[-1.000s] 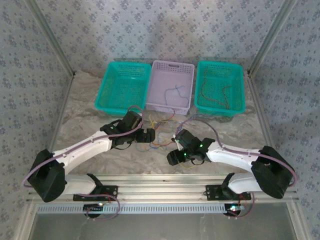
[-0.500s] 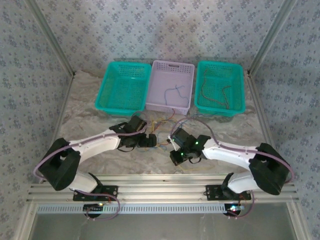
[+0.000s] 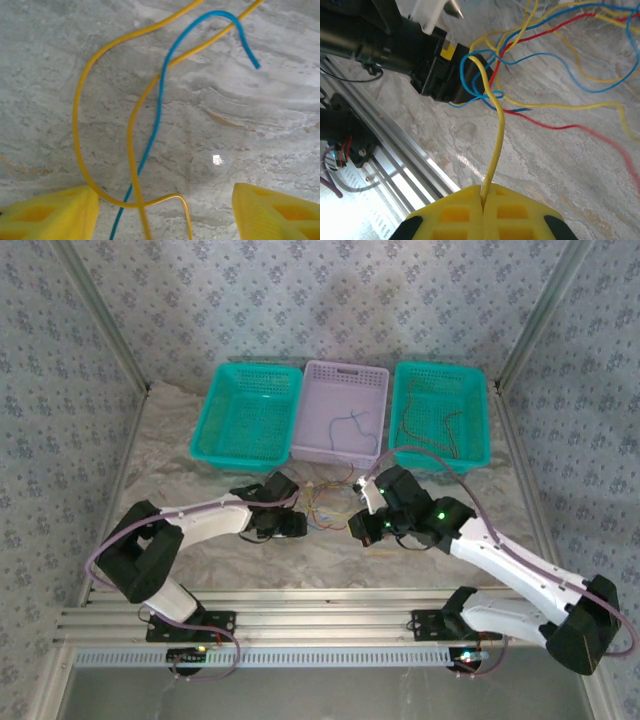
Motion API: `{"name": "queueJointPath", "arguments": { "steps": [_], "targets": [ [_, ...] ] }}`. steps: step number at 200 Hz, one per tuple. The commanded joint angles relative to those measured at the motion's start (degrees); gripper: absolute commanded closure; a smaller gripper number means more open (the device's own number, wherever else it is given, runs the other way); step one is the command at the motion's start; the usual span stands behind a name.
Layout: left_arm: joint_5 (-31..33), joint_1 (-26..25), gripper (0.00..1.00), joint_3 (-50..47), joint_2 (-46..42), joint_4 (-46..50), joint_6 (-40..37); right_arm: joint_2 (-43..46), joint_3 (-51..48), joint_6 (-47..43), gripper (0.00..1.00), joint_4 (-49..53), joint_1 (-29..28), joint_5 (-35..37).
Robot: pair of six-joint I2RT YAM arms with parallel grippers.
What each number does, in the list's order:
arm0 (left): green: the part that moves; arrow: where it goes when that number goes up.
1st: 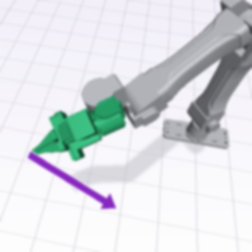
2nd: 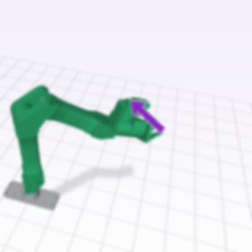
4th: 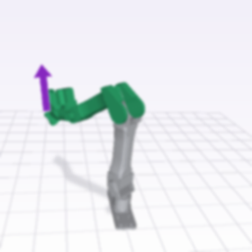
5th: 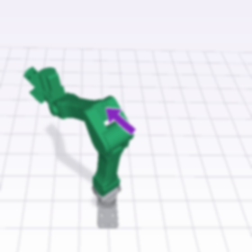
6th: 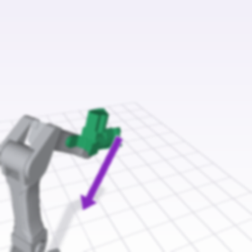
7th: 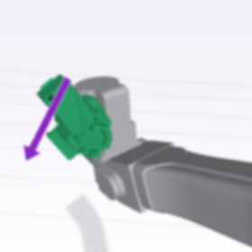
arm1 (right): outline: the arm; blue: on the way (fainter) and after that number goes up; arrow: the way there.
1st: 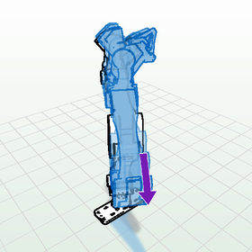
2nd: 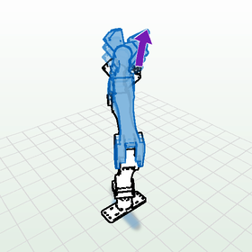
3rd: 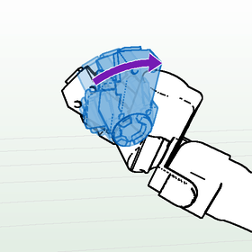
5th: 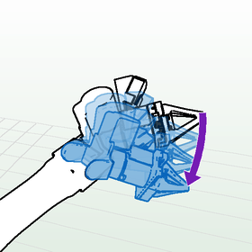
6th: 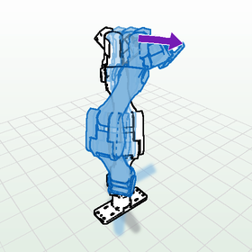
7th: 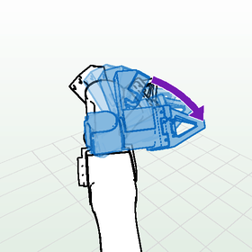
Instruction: Untangle the cables
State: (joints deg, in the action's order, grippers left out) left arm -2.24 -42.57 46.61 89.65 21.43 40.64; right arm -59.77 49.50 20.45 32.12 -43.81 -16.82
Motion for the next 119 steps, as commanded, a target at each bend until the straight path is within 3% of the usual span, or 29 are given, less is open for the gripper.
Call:
{"name": "queueJointPath", "arguments": {
  "steps": [1,30,59,119],
  "targets": [
    [-5.29,-0.63,0.4,1.03,3.31,-4.9,-0.26,2.2,2.11,-0.18,1.0,1.87,2.3,-4.5],
    [-5.52,-0.67,0.62,0.71,3.87,-5.13,-0.88,3.82,3.19,0.99,1.0,0.88,6.1,-8.91],
    [-4.99,-0.59,1.0,0.5,3.65,-4.7,-1.35,4.68,5.46,0.71,1.0,2.07,8.6,-10.85],
    [-1.83,0.87,1.0,0.28,-1.35,-1.64,-3.81,7.82,9.25,0.56,1.0,5.79,16.27,-12.08]
  ]
}}
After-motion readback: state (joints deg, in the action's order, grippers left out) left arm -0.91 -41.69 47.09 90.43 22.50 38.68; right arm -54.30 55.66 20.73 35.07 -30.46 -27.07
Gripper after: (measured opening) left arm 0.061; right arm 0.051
